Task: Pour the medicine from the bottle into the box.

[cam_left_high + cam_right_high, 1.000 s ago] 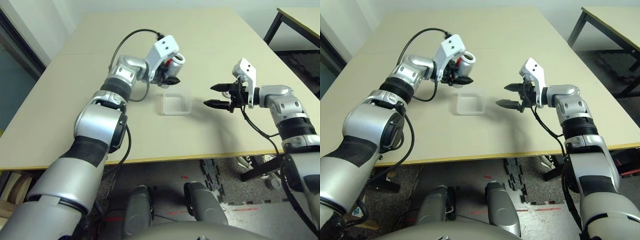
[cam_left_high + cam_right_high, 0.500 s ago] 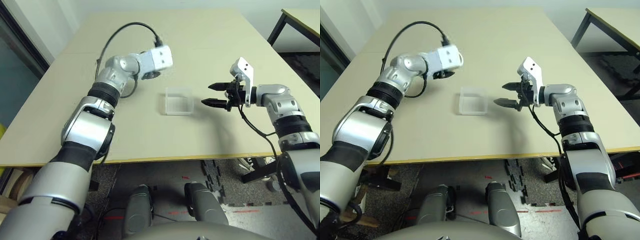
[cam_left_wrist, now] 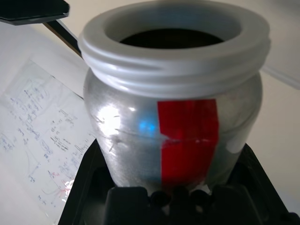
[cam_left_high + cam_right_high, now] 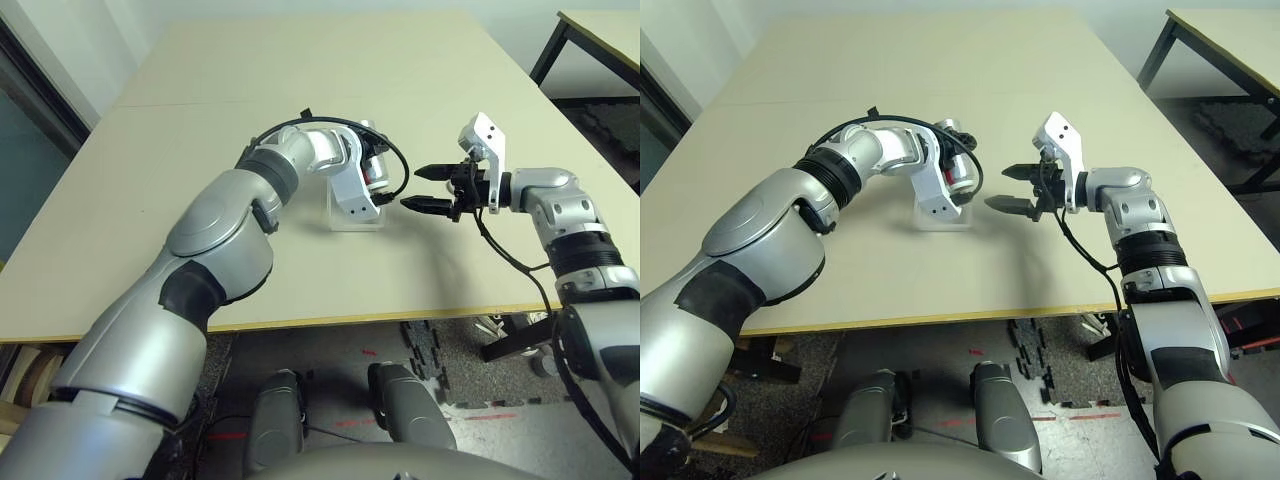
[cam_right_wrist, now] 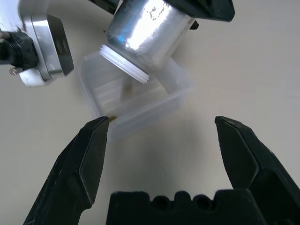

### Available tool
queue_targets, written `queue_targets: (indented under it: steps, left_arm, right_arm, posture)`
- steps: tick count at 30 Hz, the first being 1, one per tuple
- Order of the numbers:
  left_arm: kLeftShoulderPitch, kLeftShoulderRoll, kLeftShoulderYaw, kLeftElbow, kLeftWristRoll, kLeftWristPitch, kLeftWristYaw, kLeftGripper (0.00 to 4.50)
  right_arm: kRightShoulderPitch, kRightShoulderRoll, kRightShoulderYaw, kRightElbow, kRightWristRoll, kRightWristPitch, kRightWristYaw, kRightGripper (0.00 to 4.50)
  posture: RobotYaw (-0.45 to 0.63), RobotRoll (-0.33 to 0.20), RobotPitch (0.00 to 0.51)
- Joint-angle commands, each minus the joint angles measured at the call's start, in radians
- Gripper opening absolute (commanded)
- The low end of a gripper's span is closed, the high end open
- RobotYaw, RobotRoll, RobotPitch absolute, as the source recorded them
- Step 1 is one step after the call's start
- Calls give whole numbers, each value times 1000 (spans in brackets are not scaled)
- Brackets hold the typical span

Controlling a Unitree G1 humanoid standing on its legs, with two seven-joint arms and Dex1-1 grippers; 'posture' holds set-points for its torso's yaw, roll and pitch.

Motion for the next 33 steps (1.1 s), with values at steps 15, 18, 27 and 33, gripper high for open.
queue_targets:
  steps: [15, 18, 27, 33]
  left_arm:
    - [42, 34, 534, 62, -543, 158, -547, 2716]
    - [64, 35, 716, 45, -726, 304, -685, 2716]
    - [167, 93, 1005, -93, -1019, 666, -772, 2716]
    - [279, 136, 1113, -303, -1134, 921, -693, 2716]
  right_arm:
    - [9, 0, -6, -20, 7, 21, -7, 4500]
    - [10, 1, -9, -10, 7, 19, -10, 4500]
    - [21, -7, -30, 12, 10, -12, -17, 4500]
    - [13, -29, 13, 37, -52, -85, -6, 4500]
  posture:
    - [-214, 0, 86]
    - [-214, 0, 82]
    - [-207, 0, 79]
    - [-205, 0, 80]
